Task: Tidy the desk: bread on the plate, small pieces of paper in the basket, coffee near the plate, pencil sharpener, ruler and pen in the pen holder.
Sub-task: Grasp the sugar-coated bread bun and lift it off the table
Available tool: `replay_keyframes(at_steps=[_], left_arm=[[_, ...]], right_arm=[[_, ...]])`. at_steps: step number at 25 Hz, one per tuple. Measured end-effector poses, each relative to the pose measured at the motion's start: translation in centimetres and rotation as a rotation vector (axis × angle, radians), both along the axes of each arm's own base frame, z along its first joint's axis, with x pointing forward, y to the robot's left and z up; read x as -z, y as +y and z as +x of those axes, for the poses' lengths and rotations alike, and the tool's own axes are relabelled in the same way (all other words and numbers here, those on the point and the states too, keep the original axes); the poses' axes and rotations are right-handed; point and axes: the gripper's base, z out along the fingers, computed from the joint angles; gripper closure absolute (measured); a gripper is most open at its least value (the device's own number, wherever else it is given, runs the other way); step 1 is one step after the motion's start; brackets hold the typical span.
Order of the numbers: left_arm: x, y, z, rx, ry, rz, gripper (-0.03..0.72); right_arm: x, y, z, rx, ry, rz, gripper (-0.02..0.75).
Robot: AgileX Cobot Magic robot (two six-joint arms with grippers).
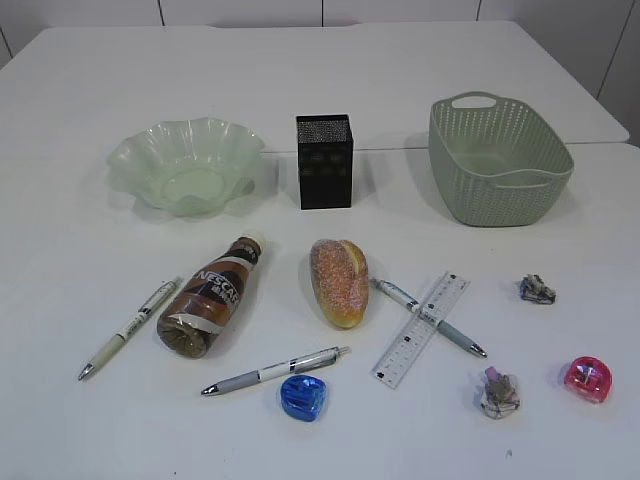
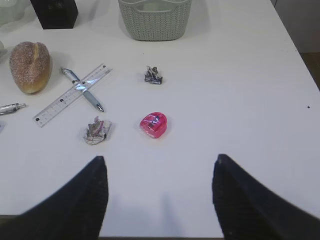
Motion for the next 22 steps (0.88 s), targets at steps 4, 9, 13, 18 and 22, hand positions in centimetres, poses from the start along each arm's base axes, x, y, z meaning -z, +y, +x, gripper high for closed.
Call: replay_keyframes(at_steps=[4, 9, 13, 18, 22], left_arm=[[0.0, 0.0, 0.0, 0.0, 0.0, 0.0, 0.168], [0.0, 0.0, 0.0, 0.0, 0.0, 0.0, 0.168], [0.0, 0.0, 0.0, 0.0, 0.0, 0.0, 0.168], [0.0, 0.0, 0.0, 0.0, 0.0, 0.0, 0.168], [0.0, 0.0, 0.0, 0.004, 0.0, 0.0, 0.168]], right_arm=[[0.0, 0.0, 0.0, 0.0, 0.0, 0.0, 0.225], [0.0, 0.0, 0.0, 0.0, 0.0, 0.0, 0.225], [0.0, 0.0, 0.0, 0.0, 0.0, 0.0, 0.225], [0.0, 0.0, 0.0, 0.0, 0.0, 0.0, 0.225], [0.0, 0.0, 0.0, 0.0, 0.0, 0.0, 0.225]])
